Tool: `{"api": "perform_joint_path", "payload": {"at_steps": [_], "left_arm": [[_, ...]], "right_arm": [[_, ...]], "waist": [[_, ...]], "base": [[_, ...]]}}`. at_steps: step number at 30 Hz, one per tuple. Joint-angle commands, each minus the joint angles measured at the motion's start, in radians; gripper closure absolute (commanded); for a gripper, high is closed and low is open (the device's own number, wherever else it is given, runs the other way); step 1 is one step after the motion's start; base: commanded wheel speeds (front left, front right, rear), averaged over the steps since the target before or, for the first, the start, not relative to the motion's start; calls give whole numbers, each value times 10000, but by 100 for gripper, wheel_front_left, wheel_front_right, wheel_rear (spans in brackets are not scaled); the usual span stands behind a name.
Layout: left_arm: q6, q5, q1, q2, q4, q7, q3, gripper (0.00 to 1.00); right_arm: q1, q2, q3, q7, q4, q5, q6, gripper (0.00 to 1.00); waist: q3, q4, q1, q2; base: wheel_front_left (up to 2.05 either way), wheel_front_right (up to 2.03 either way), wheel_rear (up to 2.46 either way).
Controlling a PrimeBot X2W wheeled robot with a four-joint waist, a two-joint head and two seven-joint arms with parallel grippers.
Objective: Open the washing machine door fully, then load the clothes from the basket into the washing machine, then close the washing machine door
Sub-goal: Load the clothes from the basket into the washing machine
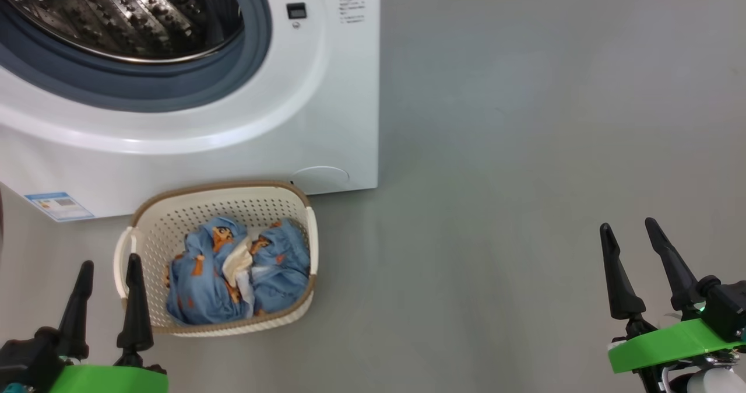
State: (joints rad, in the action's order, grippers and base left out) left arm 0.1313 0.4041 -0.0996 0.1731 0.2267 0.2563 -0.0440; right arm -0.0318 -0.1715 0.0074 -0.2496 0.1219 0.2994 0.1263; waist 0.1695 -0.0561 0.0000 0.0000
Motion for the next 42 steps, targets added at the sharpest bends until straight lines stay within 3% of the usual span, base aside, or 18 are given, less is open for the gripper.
{"api": "perform_joint_path", "payload": {"at_steps": [1,15,42], "left_arm": [[-6,83,-373,324,-335,55,-298,0],[-6,-176,-459,311,-411,55,-358,0],[-6,-849,-669,-11,860,55,-314,0]], "right_arm": [[-319,-108,226,-122,-274,-36,44,0],[-424,-58,289,-122,-241,-25,44,0],[-575,40,450,-122,-287,-51,44,0]], "waist": [[31,7,0,0],[159,31,0,0],[550,-117,0,0]], "base": [[67,-192,125],[77,-161,84],[4,-4,0]]}}
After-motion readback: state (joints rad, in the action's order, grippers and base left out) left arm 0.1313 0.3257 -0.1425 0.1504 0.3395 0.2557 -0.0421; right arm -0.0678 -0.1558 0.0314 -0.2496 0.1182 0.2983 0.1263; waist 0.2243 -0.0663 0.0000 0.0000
